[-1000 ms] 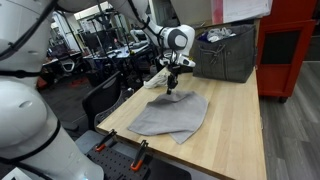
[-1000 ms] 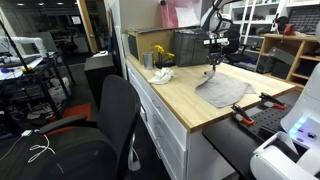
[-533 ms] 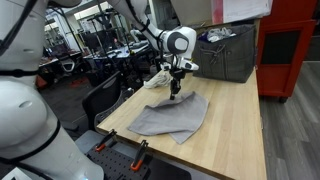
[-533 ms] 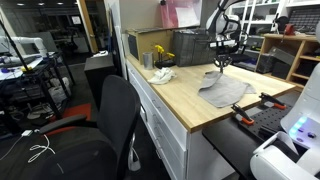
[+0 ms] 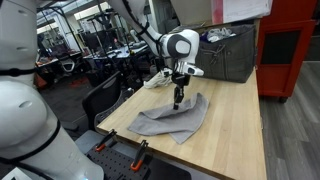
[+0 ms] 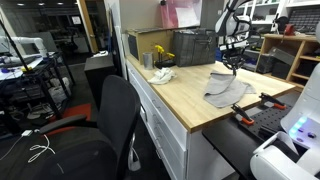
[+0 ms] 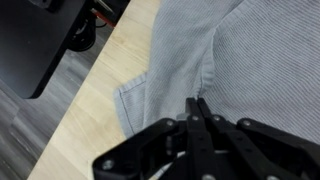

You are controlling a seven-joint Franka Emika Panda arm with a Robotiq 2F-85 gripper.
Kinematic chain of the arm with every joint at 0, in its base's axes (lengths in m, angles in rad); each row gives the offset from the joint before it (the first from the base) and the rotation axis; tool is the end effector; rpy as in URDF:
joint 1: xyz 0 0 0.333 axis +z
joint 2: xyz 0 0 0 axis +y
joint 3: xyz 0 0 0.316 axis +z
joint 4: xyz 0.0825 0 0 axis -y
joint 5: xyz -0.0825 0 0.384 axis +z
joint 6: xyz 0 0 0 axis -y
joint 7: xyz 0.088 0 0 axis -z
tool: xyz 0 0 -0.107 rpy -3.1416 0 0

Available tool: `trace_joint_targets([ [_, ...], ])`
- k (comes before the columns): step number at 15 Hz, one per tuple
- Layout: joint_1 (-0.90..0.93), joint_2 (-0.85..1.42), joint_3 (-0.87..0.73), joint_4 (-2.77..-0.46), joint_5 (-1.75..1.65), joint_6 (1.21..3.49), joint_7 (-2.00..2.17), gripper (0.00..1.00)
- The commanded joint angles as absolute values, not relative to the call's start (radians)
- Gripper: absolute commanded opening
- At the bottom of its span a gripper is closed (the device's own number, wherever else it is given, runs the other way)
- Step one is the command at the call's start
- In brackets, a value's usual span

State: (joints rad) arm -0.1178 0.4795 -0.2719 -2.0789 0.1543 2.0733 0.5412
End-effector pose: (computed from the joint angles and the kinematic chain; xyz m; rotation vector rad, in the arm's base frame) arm 0.4920 -0.1982 0.1731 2.6165 -1.4937 -0.7032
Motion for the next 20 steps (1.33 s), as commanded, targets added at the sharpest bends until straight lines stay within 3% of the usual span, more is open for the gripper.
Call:
trace_joint_targets([
  [1,-0.113,0.423,-0.302,-2.159,0.104,2.102,0.600,0.01],
  [13,-0.146,0.439,-0.360,-2.237,0.072,2.098,0.640,0.01],
  [14,-0.149,0.442,-0.363,-2.239,0.074,2.098,0.644,0.27],
  [16,-0.150,0.439,-0.363,-2.248,0.080,2.103,0.660,0.33],
  [20,-0.139,0.410,-0.354,-2.262,0.080,2.114,0.682,0.64],
])
